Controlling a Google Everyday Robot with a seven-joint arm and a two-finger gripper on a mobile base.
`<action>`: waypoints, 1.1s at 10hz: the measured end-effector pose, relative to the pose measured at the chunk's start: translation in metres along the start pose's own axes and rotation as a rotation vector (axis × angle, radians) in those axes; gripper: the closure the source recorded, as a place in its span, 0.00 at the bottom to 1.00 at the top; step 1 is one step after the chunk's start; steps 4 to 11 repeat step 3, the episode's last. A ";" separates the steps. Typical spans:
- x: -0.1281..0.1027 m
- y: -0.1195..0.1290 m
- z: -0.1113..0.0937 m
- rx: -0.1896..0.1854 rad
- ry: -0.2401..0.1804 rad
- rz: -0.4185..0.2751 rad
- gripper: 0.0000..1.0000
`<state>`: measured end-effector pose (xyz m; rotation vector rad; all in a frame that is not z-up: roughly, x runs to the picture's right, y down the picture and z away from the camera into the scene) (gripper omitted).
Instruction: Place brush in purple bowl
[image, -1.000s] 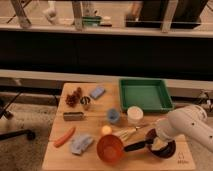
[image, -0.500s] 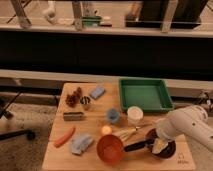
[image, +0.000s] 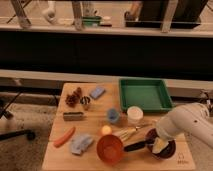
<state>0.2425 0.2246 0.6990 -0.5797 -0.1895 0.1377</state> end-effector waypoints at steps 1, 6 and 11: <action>-0.002 -0.001 -0.002 -0.013 0.007 0.005 0.20; -0.002 -0.003 -0.006 -0.028 0.017 0.020 0.20; -0.002 -0.003 -0.006 -0.028 0.017 0.020 0.20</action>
